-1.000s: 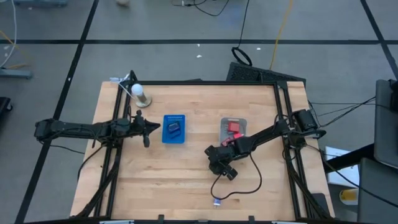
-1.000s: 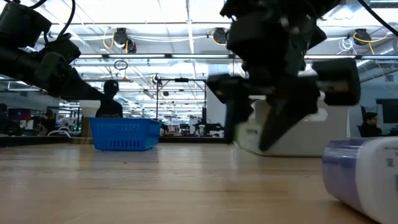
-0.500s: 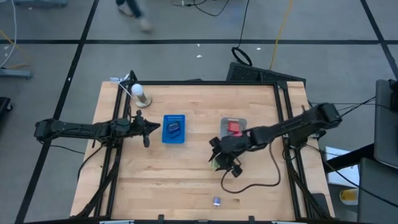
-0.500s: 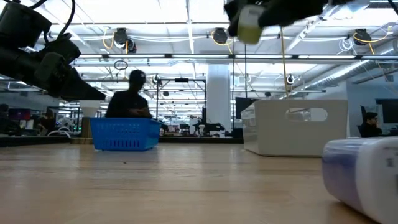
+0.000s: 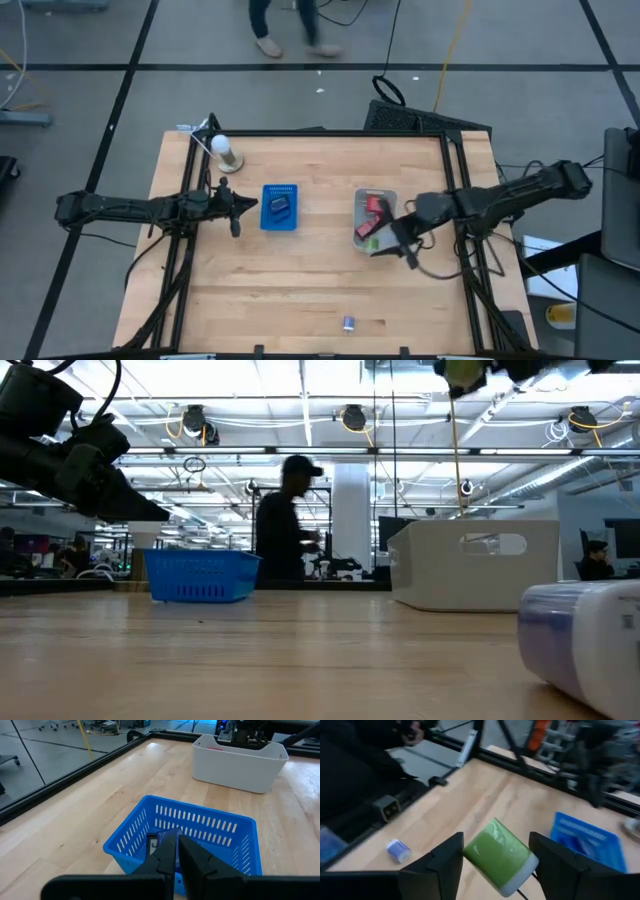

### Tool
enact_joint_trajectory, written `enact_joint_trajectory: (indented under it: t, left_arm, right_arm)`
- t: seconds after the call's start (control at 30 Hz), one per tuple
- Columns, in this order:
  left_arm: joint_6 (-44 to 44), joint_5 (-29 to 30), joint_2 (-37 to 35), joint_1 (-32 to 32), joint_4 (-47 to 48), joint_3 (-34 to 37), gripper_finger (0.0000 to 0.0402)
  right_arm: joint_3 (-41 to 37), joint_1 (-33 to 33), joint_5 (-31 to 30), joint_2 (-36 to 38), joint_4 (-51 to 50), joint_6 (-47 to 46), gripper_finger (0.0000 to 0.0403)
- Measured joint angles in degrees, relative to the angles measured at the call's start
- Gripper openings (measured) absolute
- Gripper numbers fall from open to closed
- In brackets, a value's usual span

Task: Pick & Place Office items
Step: Put the green charger adapter into the gray bin

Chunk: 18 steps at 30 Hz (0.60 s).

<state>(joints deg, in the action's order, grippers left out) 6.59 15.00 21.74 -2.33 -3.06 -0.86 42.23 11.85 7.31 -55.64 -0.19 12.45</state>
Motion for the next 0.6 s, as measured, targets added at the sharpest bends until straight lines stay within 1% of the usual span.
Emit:
enact_joint_trajectory:
  t: [0.1,0.3,0.47,0.6]
  left_arm:
    - [0.0,0.0,0.0,0.0,0.0,0.0,0.0021]
    - [0.0,-0.1,0.0,0.0,0.0,0.0,0.0021]
    - [0.1,-0.1,0.0,0.0,0.0,0.0,0.0021]
    - [0.2,-0.1,0.0,0.0,-0.1,0.0,0.0021]
  right_arm:
    - [-6.1,-1.0,-3.0,7.0,1.1,-0.4,0.0200]
    - [-18.1,-3.3,-5.2,20.9,6.1,-2.3,0.0200]
    - [-24.6,-5.7,-6.0,29.7,6.8,-2.4,0.0200]
    - [-28.2,-7.5,-5.9,34.8,6.9,-2.4,0.0201]
